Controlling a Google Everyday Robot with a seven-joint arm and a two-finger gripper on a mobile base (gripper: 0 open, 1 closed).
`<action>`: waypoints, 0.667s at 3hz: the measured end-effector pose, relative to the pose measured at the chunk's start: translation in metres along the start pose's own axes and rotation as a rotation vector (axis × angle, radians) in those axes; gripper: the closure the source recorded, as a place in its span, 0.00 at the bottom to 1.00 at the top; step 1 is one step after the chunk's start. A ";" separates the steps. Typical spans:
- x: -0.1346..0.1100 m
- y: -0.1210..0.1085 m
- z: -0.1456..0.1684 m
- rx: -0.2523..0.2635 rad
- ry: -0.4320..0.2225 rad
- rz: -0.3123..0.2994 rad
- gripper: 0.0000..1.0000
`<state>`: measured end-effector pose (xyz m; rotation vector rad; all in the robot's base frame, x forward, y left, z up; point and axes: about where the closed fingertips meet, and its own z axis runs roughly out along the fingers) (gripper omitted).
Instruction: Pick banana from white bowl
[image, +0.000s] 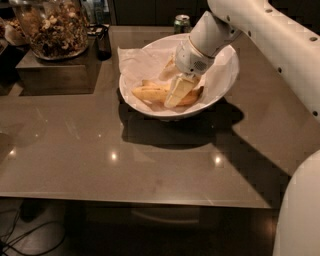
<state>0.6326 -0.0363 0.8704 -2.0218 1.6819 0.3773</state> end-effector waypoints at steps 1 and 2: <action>0.000 0.000 0.000 0.000 0.000 0.000 0.61; 0.000 0.000 0.000 0.000 0.000 0.000 0.86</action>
Offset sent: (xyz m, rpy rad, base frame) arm 0.0000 0.0000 0.0000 0.0000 0.0000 0.0000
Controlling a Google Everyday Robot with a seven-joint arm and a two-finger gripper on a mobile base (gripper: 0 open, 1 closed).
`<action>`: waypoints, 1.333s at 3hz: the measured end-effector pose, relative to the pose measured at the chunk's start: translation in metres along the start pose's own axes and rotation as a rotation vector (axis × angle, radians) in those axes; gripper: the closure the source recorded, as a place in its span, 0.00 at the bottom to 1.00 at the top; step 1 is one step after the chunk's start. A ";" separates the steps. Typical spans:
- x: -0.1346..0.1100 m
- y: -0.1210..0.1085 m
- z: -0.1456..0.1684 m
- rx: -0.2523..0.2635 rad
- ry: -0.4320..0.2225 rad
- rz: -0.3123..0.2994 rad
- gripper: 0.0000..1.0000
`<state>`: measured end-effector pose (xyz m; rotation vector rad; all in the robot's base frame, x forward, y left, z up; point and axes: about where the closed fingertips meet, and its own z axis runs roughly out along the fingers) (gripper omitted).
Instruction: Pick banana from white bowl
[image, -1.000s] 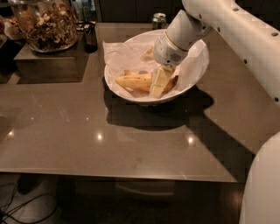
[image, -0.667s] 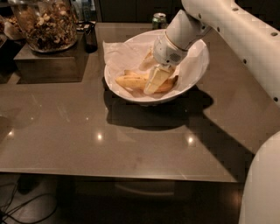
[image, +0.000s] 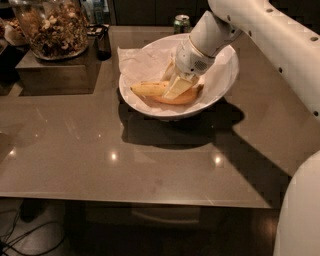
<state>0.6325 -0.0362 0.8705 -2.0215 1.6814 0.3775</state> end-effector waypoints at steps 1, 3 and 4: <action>-0.003 0.001 -0.003 0.006 -0.011 -0.004 1.00; -0.049 0.026 -0.076 0.154 -0.141 -0.149 1.00; -0.068 0.050 -0.108 0.199 -0.159 -0.177 1.00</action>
Offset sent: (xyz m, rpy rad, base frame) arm -0.0482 -0.0051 0.1042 0.2717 -0.2141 0.1090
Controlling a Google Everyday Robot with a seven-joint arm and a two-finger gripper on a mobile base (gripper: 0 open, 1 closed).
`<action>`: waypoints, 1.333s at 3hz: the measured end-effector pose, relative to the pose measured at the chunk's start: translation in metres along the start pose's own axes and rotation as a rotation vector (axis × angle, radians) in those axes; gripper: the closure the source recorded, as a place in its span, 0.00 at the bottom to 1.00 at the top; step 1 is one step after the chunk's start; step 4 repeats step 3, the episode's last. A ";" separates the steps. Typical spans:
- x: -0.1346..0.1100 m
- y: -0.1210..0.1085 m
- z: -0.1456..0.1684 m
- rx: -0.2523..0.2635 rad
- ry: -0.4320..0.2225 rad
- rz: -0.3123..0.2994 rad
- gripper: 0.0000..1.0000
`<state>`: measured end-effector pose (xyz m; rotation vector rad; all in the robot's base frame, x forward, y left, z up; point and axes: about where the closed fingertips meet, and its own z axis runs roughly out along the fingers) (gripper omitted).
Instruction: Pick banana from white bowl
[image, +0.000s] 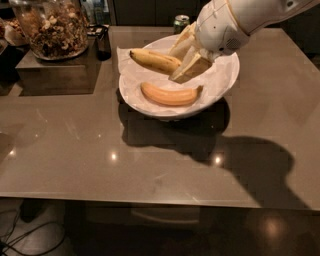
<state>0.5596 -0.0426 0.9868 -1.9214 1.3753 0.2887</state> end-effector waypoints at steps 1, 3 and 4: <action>-0.025 0.027 -0.024 0.035 -0.040 -0.002 1.00; -0.034 0.071 -0.045 0.093 -0.083 0.039 1.00; -0.034 0.071 -0.045 0.093 -0.083 0.039 1.00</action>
Offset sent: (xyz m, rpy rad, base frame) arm -0.1310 -0.0277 0.0210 0.2000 -0.0513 -0.0798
